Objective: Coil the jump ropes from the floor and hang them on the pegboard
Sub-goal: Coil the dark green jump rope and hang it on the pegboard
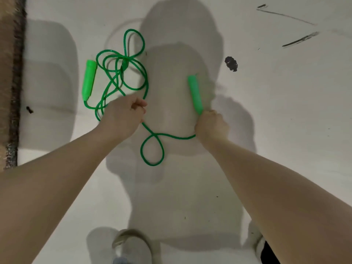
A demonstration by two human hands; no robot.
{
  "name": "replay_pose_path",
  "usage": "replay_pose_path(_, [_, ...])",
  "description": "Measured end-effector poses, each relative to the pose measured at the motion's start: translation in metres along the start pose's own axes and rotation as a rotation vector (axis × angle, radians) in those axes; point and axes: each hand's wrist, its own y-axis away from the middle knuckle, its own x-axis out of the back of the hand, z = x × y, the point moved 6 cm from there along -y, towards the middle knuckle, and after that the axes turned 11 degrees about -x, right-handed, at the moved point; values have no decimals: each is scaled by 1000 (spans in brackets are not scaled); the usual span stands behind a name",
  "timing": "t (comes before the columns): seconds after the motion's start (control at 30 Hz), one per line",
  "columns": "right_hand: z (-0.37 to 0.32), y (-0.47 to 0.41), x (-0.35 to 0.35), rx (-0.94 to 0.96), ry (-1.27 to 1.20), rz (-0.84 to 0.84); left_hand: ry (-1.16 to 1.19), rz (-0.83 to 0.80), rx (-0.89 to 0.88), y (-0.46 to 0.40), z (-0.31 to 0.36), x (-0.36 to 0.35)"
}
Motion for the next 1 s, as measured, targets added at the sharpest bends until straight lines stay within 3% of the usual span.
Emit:
replay_pose_path(0.17, [7,40,44,226,-170,-347,-37,-112,48,30,52,2])
replay_pose_path(0.27, [16,81,108,338,-82,-512,-334,-367,-166,64,136,-4])
replay_pose_path(0.33, [21,112,159,371,-139,-603,-432,-432,-337,88,199,-6])
replay_pose_path(0.47, [47,163,263,395,-337,-687,-174,-448,-365,113,305,16])
replay_pose_path(0.63, [102,216,407,433,-375,-567,-115,-502,-366,151,453,66])
replay_pose_path(0.8, [161,298,536,483,-316,-598,-455,-500,-480,212,582,133])
replay_pose_path(0.9, [191,331,596,442,-173,-497,-515,-365,-549,240,628,191])
replay_pose_path(1.0, [214,347,642,419,-151,-369,-219,-64,-513,261,661,250])
